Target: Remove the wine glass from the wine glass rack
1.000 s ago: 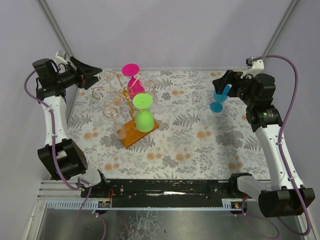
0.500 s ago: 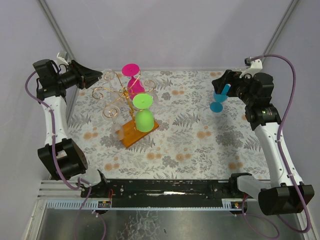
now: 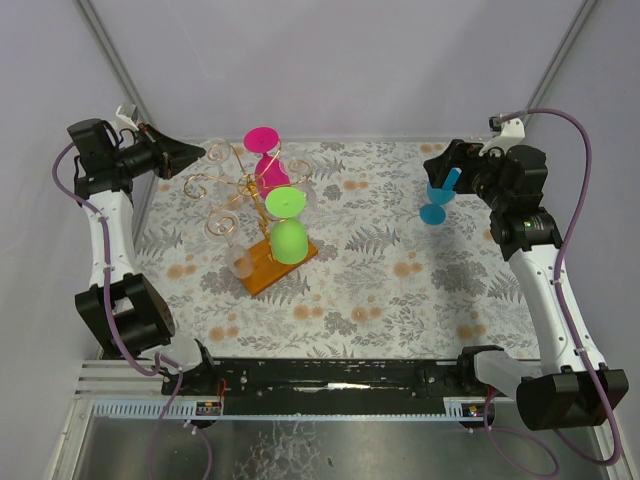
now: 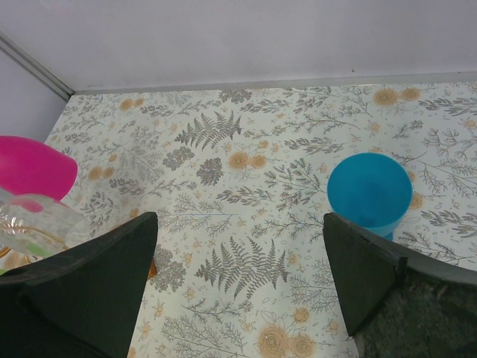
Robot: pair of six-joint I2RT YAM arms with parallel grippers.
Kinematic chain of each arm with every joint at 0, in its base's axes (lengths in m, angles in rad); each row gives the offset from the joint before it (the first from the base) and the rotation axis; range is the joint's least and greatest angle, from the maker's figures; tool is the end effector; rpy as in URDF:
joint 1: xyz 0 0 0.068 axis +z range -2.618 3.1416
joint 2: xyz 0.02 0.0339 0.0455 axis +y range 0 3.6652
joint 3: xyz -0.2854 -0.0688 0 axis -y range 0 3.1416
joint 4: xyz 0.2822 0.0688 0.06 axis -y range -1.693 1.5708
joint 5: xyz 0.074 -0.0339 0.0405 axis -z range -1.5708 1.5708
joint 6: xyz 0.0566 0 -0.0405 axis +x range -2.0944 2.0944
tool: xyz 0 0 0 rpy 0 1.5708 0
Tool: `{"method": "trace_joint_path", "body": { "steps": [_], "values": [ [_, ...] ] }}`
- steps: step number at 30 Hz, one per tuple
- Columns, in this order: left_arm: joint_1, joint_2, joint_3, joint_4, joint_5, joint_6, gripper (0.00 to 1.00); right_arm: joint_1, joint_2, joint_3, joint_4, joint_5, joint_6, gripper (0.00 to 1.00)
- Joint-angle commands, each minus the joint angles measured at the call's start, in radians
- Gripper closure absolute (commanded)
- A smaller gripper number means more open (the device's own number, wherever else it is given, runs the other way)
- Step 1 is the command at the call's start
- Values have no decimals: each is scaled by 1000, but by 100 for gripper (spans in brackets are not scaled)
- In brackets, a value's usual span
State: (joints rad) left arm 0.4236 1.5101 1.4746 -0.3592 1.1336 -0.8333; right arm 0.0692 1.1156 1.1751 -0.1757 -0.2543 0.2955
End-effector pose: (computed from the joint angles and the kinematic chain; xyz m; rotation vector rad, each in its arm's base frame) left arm 0.3650 0.1083 0.4107 -0.4411 1.9085 -1.3682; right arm 0.2989 0.0350 0.4316 -0.0003 1.7068 0.4869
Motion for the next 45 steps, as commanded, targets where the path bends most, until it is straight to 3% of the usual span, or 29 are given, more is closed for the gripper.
{"method": "trace_joint_path", "body": {
  "steps": [1, 8, 34, 45],
  "values": [
    [3, -21, -9, 54, 43, -49, 100, -3, -7, 49, 27, -11, -1, 1],
    [4, -25, 6, 178, 47, -176, 100, -3, -24, 40, 22, -1, -5, 1],
    [-75, 46, 73, 182, 15, -174, 100, -3, -49, 36, 7, 2, -18, 1],
    [-75, -16, 38, 140, 55, -151, 100, -3, -54, 27, -1, 9, -24, 1]
  ]
}}
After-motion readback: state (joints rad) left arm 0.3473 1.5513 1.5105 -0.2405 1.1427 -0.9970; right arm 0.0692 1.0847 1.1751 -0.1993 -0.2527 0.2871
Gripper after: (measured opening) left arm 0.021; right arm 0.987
